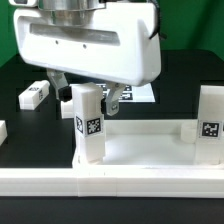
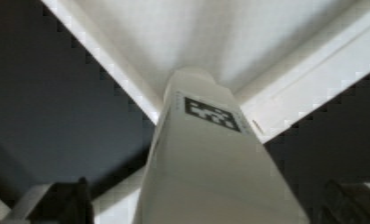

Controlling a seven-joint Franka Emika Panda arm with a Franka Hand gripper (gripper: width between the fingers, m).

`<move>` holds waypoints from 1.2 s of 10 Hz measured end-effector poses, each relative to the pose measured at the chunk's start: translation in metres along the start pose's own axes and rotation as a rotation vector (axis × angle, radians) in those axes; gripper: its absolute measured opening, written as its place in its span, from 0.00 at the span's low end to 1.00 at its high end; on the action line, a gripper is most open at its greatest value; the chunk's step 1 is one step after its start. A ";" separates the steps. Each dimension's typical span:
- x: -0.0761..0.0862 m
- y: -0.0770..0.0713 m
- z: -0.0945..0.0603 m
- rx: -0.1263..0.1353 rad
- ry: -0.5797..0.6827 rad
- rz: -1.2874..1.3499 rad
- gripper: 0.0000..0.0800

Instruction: Assemble desk

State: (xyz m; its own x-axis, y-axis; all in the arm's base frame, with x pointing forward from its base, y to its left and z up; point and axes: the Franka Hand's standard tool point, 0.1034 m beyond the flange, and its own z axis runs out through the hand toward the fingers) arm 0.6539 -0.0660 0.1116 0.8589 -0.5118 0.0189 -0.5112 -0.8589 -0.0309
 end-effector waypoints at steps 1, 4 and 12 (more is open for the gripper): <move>0.000 0.000 0.000 0.000 0.001 -0.083 0.81; 0.001 -0.002 0.000 -0.010 0.012 -0.339 0.81; -0.002 0.001 0.004 -0.042 0.007 -0.885 0.81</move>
Offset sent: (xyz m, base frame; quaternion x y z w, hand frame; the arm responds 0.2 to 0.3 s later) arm 0.0007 0.0035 0.0043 -0.0142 0.0133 -0.2477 0.9687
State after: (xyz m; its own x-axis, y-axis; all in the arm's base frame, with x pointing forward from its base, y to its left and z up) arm 0.6516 -0.0655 0.1074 0.9399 0.3406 0.0247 0.3397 -0.9399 0.0351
